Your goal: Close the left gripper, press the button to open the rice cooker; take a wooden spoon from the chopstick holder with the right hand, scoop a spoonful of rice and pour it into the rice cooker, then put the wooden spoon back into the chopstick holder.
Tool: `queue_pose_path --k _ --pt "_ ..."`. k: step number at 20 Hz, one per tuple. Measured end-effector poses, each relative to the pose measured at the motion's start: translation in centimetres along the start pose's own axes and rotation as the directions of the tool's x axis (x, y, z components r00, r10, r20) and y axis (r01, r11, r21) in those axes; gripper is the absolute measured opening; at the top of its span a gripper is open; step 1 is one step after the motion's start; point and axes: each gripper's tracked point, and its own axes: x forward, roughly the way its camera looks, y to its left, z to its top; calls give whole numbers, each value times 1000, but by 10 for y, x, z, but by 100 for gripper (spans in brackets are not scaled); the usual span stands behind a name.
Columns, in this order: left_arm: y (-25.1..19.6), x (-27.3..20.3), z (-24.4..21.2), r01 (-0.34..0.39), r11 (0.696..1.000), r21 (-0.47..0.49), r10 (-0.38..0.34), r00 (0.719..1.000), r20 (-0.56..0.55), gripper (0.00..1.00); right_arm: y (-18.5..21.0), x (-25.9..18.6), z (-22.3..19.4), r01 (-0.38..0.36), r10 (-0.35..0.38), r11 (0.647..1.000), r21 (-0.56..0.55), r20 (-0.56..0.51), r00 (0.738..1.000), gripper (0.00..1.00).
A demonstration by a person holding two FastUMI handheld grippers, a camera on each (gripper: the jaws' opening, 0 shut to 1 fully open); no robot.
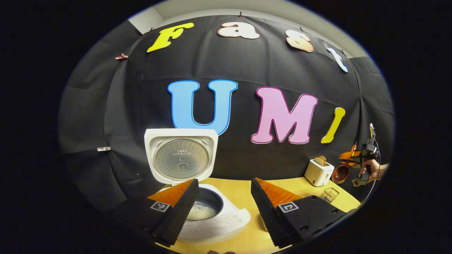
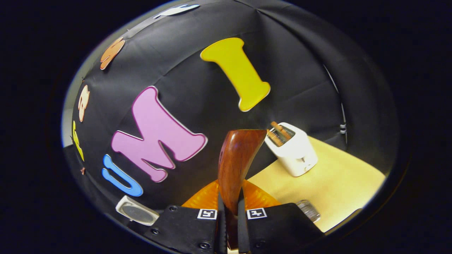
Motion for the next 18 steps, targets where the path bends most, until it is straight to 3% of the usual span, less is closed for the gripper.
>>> queue_pose_path --k 6,18 --pt "-20 3 -4 -26 999 32 28 999 -38 95 -84 27 -21 117 -122 984 -134 -33 992 16" --pt "-22 -8 -6 -105 992 64 109 992 -69 95 -134 65 -97 125 -187 951 -281 -205 961 16"
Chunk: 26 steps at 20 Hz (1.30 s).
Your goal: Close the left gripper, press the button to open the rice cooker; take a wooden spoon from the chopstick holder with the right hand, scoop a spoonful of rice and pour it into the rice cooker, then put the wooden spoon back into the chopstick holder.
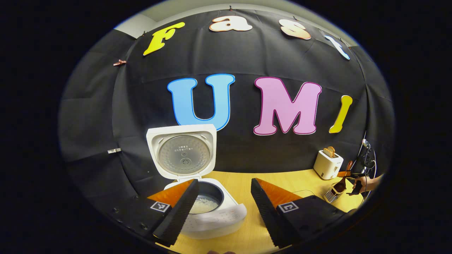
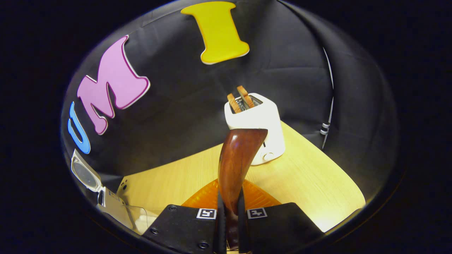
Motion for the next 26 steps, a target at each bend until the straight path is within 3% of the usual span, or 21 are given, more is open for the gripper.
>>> queue_pose_path --k 4,5,6,9,10,11,12,15,19,23,26 --pt "2 -3 -1 -7 1000 -5 7 1000 0 95 1 6 -11 3 -3 1000 -9 -38 999 21" --pt "3 -3 0 -8 1000 -6 8 1000 0 95 1 4 -8 -2 2 1000 2 -31 1000 6" --pt "4 -3 0 -7 1000 -7 7 1000 1 95 0 3 -4 3 -2 1000 13 -24 1000 29" --pt "4 0 3 1 1000 -10 -1 1000 10 95 -6 -5 2 20 -20 999 40 -10 1000 57" --pt "4 0 4 6 1000 -12 -6 1000 16 95 -9 -10 5 26 -26 999 41 -4 1000 52" --pt "4 1 6 11 1000 -14 -11 1000 22 95 -12 -16 9 34 -34 999 40 4 999 71" --pt "5 2 8 15 1000 -15 -15 999 29 95 -14 -22 12 38 -38 998 40 15 999 74" --pt "12 9 19 20 999 -27 -18 998 58 95 -12 -44 29 36 -38 998 48 60 997 78" --pt "28 26 51 16 999 -32 -11 991 134 95 1 -87 51 -29 22 999 41 160 987 80" --pt "59 49 103 -37 999 -3 37 969 245 95 13 -132 61 -46 57 997 -56 212 976 85" --pt "86 75 138 -78 997 -3 75 950 302 95 27 -165 68 -72 84 996 -55 240 967 85"
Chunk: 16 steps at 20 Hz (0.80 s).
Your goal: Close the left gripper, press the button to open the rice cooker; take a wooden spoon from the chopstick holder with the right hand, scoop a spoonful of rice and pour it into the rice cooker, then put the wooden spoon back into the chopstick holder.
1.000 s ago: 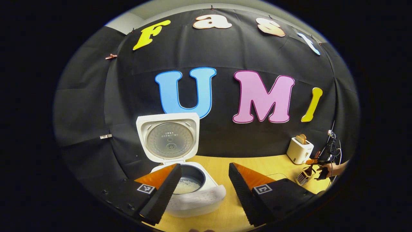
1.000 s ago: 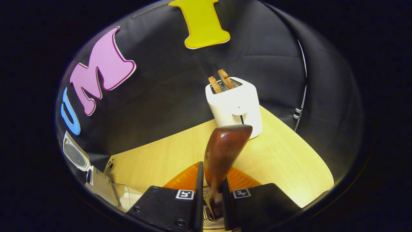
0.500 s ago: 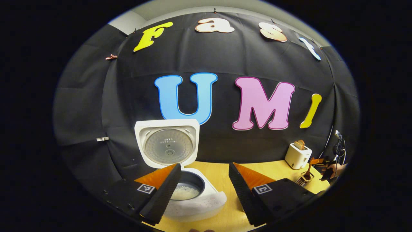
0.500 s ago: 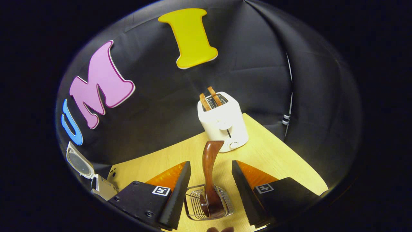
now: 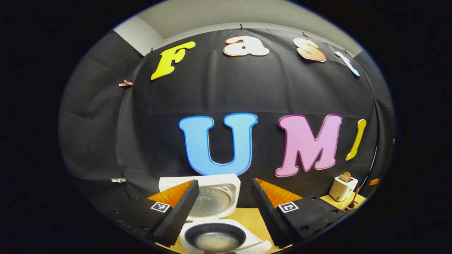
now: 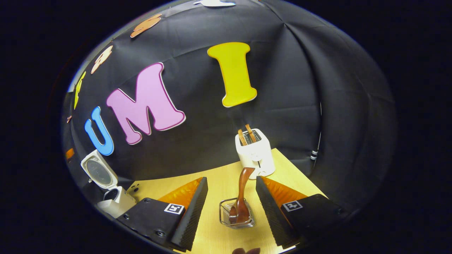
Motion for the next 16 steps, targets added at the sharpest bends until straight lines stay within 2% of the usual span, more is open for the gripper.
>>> queue_pose_path --k 4,7,13,16 --pt "29 50 17 -55 998 -22 55 998 20 95 14 -31 20 -30 29 1000 3 42 999 85" --pt "50 87 8 -104 994 -20 103 994 -22 95 16 -48 26 -31 33 999 -39 52 998 85" --pt "73 141 -42 -138 990 -39 128 973 -190 95 12 -70 18 -23 27 993 -113 36 999 86" --pt "77 146 -65 -153 987 -50 134 953 -273 95 6 -77 15 -15 18 995 -94 30 999 85"
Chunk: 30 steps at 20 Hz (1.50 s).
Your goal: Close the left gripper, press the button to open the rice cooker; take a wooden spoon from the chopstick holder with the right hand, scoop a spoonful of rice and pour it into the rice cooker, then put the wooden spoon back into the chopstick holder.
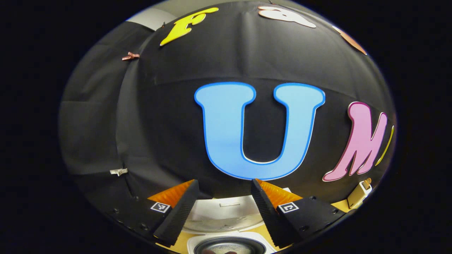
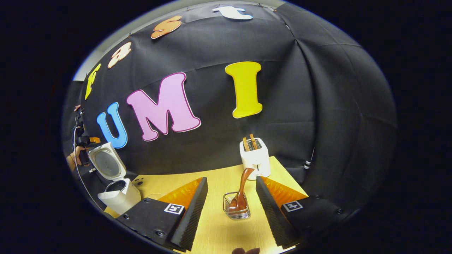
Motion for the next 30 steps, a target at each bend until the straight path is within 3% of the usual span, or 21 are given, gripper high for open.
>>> queue_pose_path --k 7,13,18,22,27,30 --pt "-7 -26 -25 11 994 111 -2 997 -74 99 -5 3 1 13 -14 1000 27 6 1000 85" --pt "-21 -84 -57 36 990 138 -21 994 -109 99 1 14 -1 1 -1 999 48 5 1000 85" --pt "-33 -131 -100 51 991 120 -25 979 -203 99 3 23 -9 -10 11 998 66 -12 1000 85" --pt "-40 -157 -150 77 996 54 -52 932 -358 99 0 28 -15 -7 10 995 97 -26 1000 85" --pt "-43 -169 -218 48 998 -41 -62 825 -561 99 -7 23 -24 -1 4 997 73 -46 999 85" --pt "-41 -166 -232 45 999 -26 -51 800 -598 99 -14 19 -29 12 -7 997 76 -57 998 85"
